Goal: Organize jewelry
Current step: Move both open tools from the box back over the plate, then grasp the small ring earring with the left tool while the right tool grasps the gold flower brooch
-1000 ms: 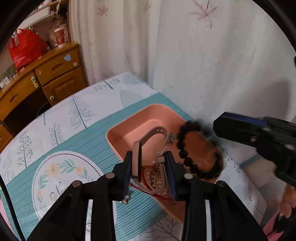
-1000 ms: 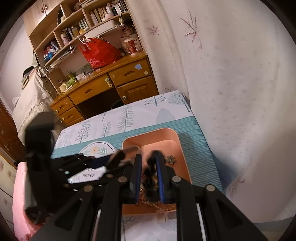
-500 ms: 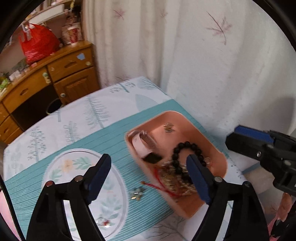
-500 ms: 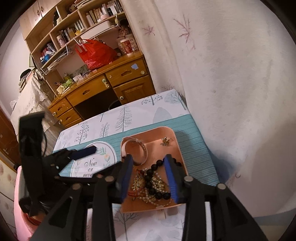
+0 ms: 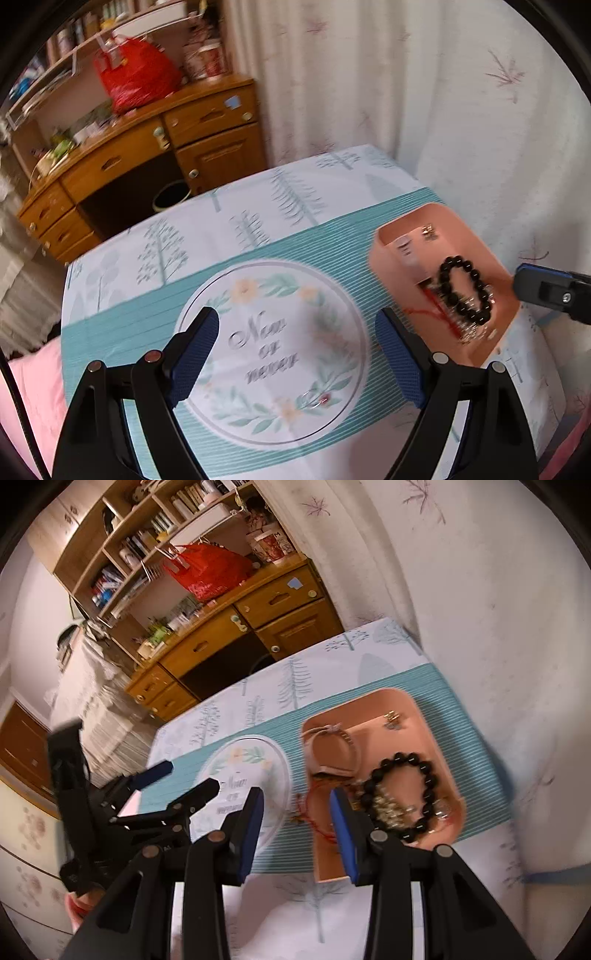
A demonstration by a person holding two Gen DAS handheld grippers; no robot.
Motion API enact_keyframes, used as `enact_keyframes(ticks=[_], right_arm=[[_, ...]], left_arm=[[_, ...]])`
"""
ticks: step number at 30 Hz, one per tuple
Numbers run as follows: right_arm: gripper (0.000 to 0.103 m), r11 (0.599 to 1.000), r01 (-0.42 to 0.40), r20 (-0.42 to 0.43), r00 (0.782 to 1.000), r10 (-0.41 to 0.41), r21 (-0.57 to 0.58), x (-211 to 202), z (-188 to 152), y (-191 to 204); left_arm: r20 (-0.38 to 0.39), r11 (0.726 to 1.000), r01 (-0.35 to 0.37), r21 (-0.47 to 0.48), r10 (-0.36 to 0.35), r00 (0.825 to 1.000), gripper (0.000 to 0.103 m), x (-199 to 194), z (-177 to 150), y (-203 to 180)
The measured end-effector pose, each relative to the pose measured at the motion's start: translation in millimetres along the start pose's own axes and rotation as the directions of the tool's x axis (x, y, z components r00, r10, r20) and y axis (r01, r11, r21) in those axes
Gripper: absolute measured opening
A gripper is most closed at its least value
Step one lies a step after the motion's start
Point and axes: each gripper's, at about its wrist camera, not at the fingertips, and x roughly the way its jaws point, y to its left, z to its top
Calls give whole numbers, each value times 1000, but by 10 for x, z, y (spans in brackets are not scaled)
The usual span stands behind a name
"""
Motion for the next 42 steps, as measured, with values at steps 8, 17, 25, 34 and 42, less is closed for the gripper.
enact_keyframes(ticks=[8, 17, 25, 34, 42], right_arm=[[38, 999, 35, 69, 997, -33, -26, 62, -385, 206], [38, 975, 104, 183, 981, -68, -197, 179, -813, 456], [38, 951, 170, 191, 974, -122, -257, 306, -1042, 491], [38, 945, 181, 147, 978, -145, -271, 428, -1148, 482], [38, 946, 173, 123, 982, -144, -274, 522, -1161, 521]], left_arm=[[23, 998, 68, 10, -68, 997, 85, -10, -360, 243], [14, 970, 189, 154, -194, 981, 82, 21, -675, 102], [-71, 950, 274, 147, -267, 961, 51, 235, -805, 6], [-116, 958, 267, 104, -255, 960, 38, 454, -800, 20], [-120, 967, 213, 141, -197, 973, 29, 541, -768, -43]])
